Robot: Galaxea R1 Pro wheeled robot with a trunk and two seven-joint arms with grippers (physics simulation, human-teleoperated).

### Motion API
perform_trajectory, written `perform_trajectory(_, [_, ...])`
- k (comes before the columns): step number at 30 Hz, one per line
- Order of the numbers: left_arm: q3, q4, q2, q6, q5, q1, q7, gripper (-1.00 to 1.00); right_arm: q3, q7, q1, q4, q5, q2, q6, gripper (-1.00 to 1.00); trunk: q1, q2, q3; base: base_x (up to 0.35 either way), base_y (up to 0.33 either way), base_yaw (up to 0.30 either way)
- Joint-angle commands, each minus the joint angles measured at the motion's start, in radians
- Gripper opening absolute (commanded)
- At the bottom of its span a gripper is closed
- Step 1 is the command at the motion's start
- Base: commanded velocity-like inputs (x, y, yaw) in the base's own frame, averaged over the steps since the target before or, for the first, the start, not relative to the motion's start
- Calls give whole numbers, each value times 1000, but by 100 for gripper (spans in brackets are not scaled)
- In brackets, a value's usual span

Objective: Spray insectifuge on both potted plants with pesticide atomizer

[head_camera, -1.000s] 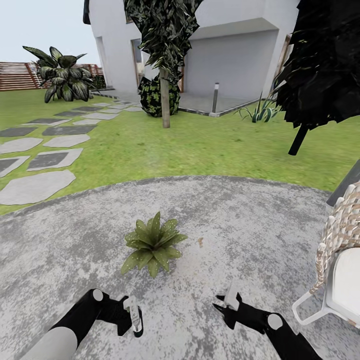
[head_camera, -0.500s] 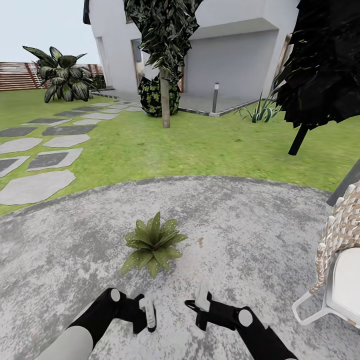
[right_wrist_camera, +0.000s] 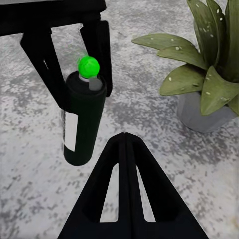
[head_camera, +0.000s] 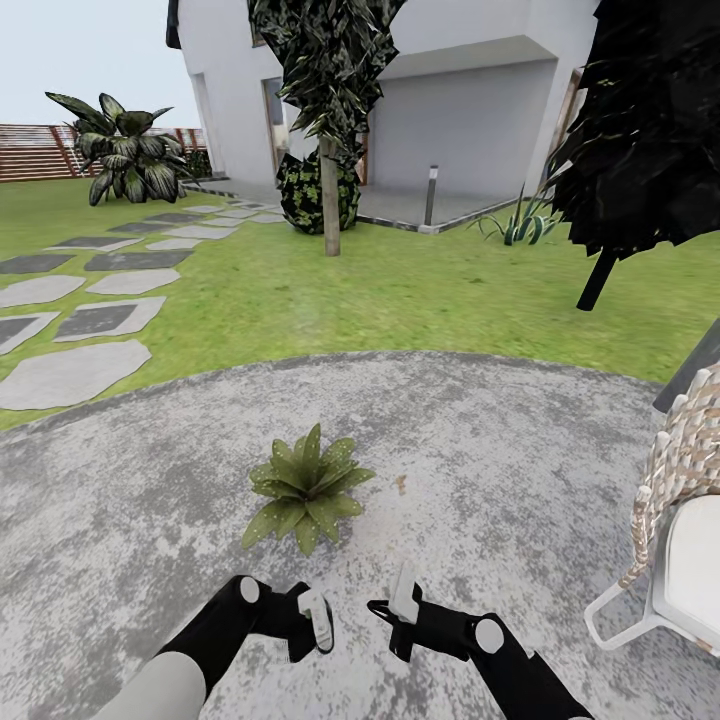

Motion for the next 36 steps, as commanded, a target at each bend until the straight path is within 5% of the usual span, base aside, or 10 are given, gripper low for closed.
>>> perform_trajectory(1, [2,-2,-7,-9,-11,0,-1,-100,-1,0,0,-1,9,0,-5,-100,0,0,-1,0,0,0])
perform_trajectory(36, [2,-3,-71,-13,-3,1,1,-100,0,0,0,-1,10,22,-5,-100,0,0,-1,0,0,0])
